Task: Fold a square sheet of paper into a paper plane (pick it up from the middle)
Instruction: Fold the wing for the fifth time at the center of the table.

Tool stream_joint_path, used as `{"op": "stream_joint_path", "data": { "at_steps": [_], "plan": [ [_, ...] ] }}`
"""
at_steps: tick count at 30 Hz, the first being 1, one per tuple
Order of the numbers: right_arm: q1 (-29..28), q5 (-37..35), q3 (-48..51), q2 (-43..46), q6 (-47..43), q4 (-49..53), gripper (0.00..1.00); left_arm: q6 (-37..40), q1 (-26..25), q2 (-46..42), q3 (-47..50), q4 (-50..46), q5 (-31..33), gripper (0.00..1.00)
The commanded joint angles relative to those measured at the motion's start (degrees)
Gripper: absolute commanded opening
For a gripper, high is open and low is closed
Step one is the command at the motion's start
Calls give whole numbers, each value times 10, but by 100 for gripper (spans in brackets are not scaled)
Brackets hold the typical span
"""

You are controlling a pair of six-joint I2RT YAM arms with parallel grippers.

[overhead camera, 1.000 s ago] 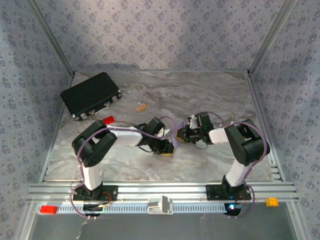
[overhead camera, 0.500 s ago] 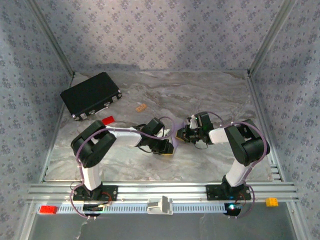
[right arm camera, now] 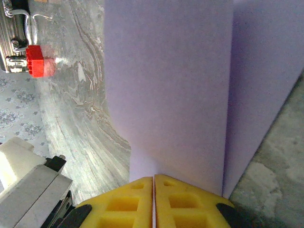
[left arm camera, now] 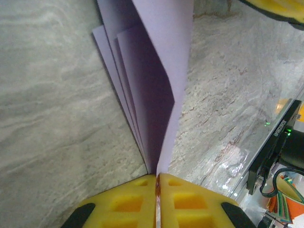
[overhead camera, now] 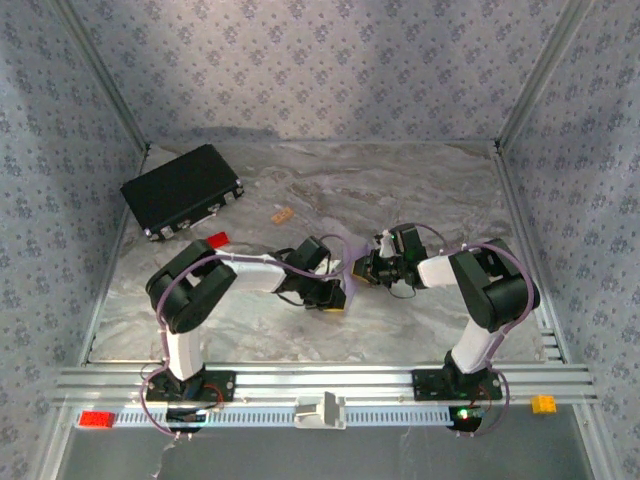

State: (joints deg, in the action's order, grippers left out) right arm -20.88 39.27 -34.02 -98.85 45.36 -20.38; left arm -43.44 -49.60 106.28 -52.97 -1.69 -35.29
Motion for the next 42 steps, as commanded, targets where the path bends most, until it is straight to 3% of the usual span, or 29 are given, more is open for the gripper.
{"op": "stream_joint_path", "data": {
  "at_steps": [1, 7, 17, 24, 29, 38, 42],
  "plan": [
    [-8, -68, 10, -33, -15, 56, 11, 17, -8, 9, -18, -51, 10, 8],
    [-10, -73, 9, -33, -15, 59, 11, 37, -15, 2, -25, -119, 76, 5],
    [-11, -75, 4, -34, -18, 68, 11, 33, -18, -73, -3, -78, 92, 7],
    [-10, -75, 4, -34, -18, 69, 11, 21, -15, -123, -1, -42, 91, 8],
    [-11, -76, 3, -35, -18, 68, 11, 18, -12, -112, -21, -37, 69, 8],
    [-11, -74, -1, -35, -17, 70, 11, 8, -12, -159, 20, -50, 79, 21],
    [-12, -75, 0, -34, -18, 72, 11, 18, -11, -148, 4, -25, 42, 14]
  ]
}}
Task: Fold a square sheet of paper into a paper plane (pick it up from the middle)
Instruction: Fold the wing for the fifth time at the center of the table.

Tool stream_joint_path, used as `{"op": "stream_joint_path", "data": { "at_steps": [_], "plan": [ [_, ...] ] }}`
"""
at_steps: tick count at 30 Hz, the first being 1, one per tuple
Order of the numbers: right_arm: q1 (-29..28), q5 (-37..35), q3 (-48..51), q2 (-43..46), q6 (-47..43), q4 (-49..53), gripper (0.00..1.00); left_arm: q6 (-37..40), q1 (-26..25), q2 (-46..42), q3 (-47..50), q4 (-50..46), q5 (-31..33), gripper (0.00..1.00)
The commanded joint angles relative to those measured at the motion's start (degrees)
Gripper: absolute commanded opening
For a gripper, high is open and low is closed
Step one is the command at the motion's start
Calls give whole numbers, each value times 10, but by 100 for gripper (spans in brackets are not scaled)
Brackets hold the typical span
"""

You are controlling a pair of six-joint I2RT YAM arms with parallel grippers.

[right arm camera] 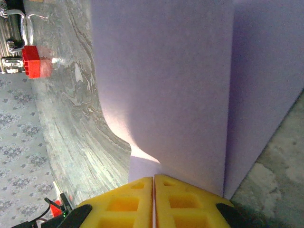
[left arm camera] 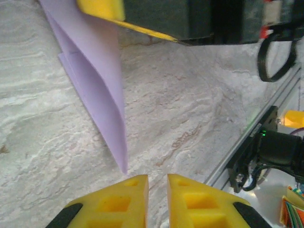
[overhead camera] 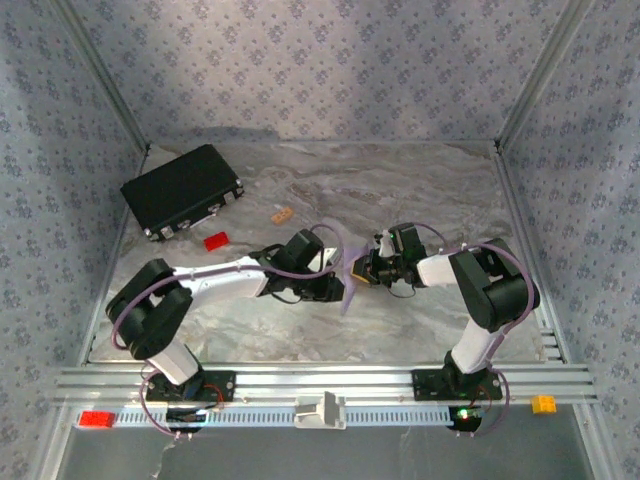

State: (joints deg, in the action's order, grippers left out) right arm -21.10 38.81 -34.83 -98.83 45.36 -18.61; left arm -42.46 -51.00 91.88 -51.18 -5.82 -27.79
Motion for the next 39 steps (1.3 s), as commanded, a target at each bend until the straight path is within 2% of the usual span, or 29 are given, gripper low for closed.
{"op": "stream_joint_path", "data": {
  "at_steps": [1, 7, 12, 23, 31, 39],
  "plan": [
    [-10, -69, 8, -35, -18, 54, 11, 9, 3, 10, -24, 23, -54, 12],
    [-10, -67, 7, -36, -16, 53, 11, 12, 0, 109, -91, 38, -116, 4],
    [-11, -67, 8, -32, -17, 58, 11, 15, 4, 152, -114, 47, -108, 4],
    [-11, -71, 11, -28, -17, 60, 11, 31, 14, 189, -134, 40, -83, 5],
    [-13, -71, 12, -29, -17, 58, 11, 34, 20, 203, -112, 27, -55, 4],
    [-12, -73, 14, -28, -17, 58, 11, -11, 14, 181, -30, 84, -62, 4]
  ]
}}
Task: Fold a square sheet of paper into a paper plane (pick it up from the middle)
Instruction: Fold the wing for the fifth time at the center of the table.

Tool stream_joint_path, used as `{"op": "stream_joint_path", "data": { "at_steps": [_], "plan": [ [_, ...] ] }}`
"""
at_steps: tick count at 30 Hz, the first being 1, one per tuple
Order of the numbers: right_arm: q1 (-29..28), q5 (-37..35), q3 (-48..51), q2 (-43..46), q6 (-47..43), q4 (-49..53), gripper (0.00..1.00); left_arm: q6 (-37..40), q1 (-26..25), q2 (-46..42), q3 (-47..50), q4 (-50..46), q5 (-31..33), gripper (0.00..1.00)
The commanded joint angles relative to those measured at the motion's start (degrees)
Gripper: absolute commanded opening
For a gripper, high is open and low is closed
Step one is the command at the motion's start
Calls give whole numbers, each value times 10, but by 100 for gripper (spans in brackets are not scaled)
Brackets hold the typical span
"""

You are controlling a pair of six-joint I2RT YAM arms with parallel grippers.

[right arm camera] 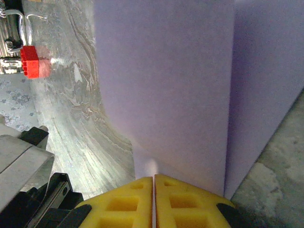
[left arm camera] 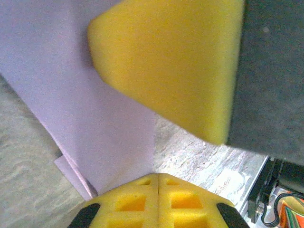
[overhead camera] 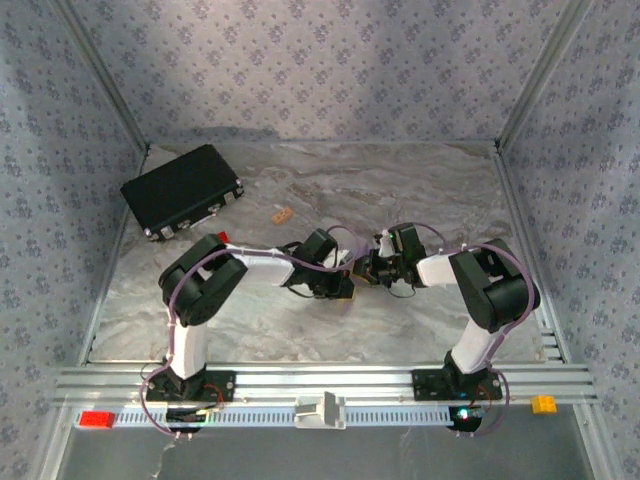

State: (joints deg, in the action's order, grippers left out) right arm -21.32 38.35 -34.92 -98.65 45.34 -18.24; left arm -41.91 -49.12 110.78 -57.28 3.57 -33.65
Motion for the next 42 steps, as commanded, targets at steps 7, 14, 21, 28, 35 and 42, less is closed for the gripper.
{"op": "stream_joint_path", "data": {
  "at_steps": [7, 14, 21, 28, 35, 42],
  "plan": [
    [-11, -71, 13, -29, -15, 56, 11, -4, -9, -42, 53, -47, 9, 3],
    [-12, -70, 13, -28, -14, 57, 11, 20, -18, -96, 58, -81, 41, 3],
    [-16, -69, 9, -27, -12, 57, 12, 9, -15, -123, 14, -57, 42, 4],
    [-16, -69, 10, -26, -10, 55, 12, 4, 2, -64, -30, -50, 33, 4],
    [-19, -65, 12, -26, -3, 44, 12, 14, 9, -20, -49, -53, 48, 4],
    [-18, -60, 4, -15, -3, 51, 13, 16, 13, -8, -28, -91, 89, 1]
  ]
}}
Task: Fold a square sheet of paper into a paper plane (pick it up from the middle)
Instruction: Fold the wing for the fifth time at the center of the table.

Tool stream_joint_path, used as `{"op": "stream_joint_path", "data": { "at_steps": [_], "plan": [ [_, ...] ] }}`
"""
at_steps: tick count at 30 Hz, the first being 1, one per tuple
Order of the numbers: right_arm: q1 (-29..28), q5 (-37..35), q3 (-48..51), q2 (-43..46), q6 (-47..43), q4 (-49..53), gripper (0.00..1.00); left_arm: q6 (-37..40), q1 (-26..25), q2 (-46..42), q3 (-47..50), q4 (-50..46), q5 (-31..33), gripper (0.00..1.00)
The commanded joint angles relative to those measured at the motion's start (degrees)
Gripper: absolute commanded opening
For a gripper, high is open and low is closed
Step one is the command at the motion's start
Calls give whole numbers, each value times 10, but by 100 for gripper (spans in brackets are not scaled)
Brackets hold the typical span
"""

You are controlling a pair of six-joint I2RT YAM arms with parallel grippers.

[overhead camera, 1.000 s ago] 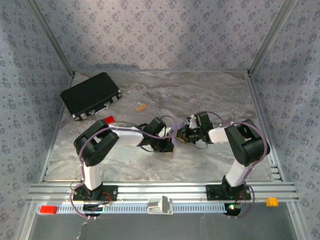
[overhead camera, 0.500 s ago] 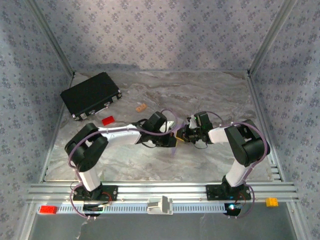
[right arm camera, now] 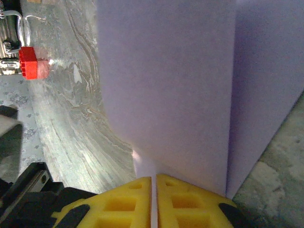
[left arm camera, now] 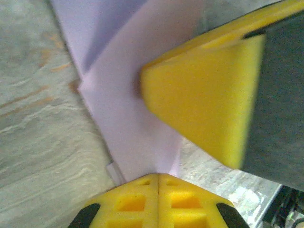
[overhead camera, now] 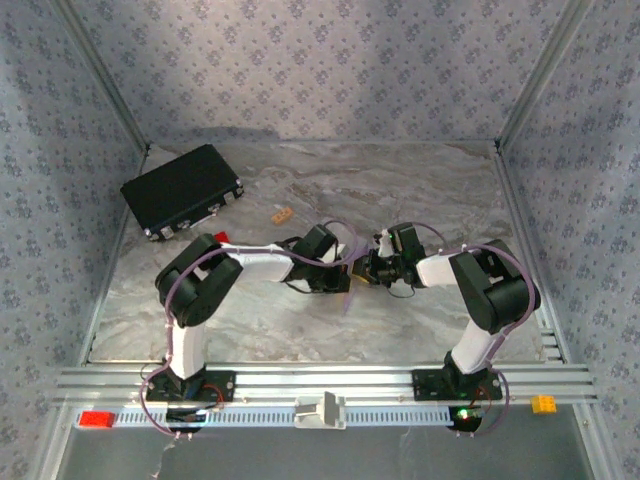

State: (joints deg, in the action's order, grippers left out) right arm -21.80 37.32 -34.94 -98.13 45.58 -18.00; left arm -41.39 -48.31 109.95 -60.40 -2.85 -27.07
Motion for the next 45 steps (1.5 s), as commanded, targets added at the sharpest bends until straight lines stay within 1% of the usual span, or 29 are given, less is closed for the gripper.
{"op": "stream_joint_path", "data": {
  "at_steps": [1, 8, 13, 19, 23, 25, 28, 33, 34, 36, 42, 45],
  "plan": [
    [-12, -49, 0, -15, -10, 57, 13, 10, 5, 0, 9, -35, 28, 0],
    [16, -62, -34, 60, -54, 136, 14, 3, 5, 11, 60, -13, 4, 0],
    [23, -53, -43, 86, -74, 149, 14, 11, 5, 9, 56, -17, 2, 0],
    [-11, -42, -55, 53, -76, 128, 14, 14, 5, 13, 50, -21, 1, 0],
    [-26, -49, -76, 17, -83, 132, 13, 14, 6, 14, 49, -22, 0, 0],
    [-26, -68, -87, 0, -91, 151, 13, 16, 6, 17, 48, -25, -1, 0],
    [-6, -83, -85, -16, -91, 152, 12, 17, 7, 17, 49, -26, -2, 0],
    [33, -66, -94, -31, -91, 146, 13, 19, 8, 18, 50, -28, -2, 0],
    [41, -63, -96, -33, -110, 145, 13, 20, 8, 19, 50, -28, -3, 0],
    [56, -55, -103, -39, -110, 141, 13, 21, 8, 20, 50, -29, -4, 0],
    [86, -49, -131, -66, -112, 142, 13, 21, 8, 21, 51, -29, -6, 0],
    [94, -62, -144, -67, -113, 152, 12, 22, 9, 20, 51, -30, -6, 0]
  ]
}}
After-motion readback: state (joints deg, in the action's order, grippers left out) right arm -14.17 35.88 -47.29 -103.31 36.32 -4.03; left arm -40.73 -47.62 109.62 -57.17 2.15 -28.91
